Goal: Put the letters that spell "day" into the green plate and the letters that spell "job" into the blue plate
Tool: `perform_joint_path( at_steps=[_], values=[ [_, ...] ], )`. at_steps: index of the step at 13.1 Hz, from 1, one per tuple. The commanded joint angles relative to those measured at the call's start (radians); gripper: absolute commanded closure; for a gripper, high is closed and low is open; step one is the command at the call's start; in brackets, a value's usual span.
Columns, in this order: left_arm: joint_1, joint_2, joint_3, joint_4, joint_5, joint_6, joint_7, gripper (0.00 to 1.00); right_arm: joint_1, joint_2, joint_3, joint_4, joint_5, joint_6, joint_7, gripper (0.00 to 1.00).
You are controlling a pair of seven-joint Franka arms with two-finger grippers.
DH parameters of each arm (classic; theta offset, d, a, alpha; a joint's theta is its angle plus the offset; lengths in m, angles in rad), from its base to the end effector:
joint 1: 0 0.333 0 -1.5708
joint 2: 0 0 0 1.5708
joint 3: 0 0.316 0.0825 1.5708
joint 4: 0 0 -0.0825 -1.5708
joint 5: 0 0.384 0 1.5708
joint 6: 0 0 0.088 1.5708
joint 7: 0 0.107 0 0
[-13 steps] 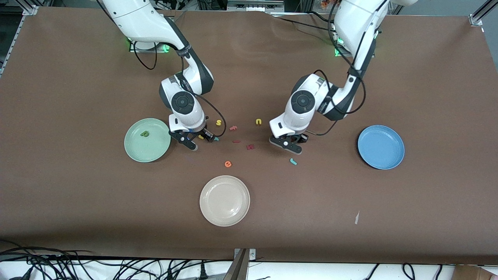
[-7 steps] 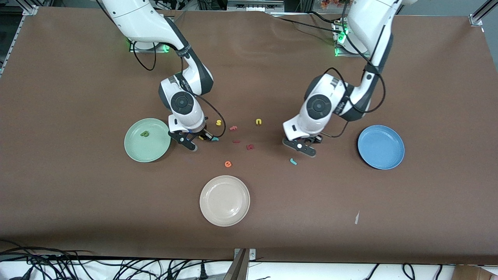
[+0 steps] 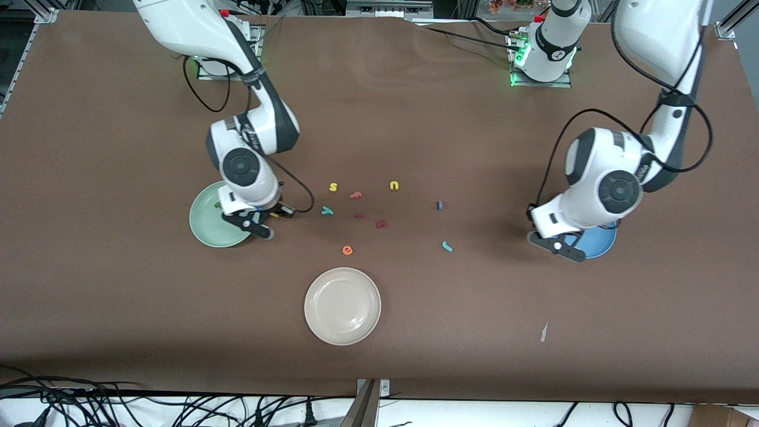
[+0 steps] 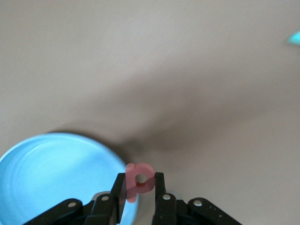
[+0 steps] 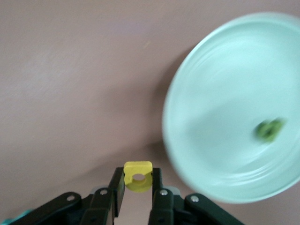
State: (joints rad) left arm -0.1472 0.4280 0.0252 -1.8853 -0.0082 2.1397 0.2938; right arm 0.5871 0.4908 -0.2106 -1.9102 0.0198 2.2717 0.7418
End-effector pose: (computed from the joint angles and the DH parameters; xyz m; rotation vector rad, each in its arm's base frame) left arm 0.6084 -0.0757 0.2669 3.0531 -0.6382 -0.2707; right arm 0.5709 0.2318 0.2337 2.9564 -0.5390 -0.0825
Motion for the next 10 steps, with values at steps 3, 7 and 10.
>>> perform_joint_path(
  at_steps=[3,7,10],
  values=[
    [0.069,-0.029,-0.014,-0.112,0.027,0.009,0.047,1.00,-0.032,-0.003,-0.044,-0.046,0.011,0.009,-0.122,0.01],
    [0.097,-0.022,-0.014,-0.127,0.085,0.054,0.047,1.00,-0.033,-0.018,-0.003,-0.033,0.028,-0.006,-0.090,0.00],
    [0.101,-0.018,-0.014,-0.124,0.086,0.071,0.045,0.85,-0.023,-0.002,0.078,0.012,0.086,0.002,0.112,0.00]
  ],
)
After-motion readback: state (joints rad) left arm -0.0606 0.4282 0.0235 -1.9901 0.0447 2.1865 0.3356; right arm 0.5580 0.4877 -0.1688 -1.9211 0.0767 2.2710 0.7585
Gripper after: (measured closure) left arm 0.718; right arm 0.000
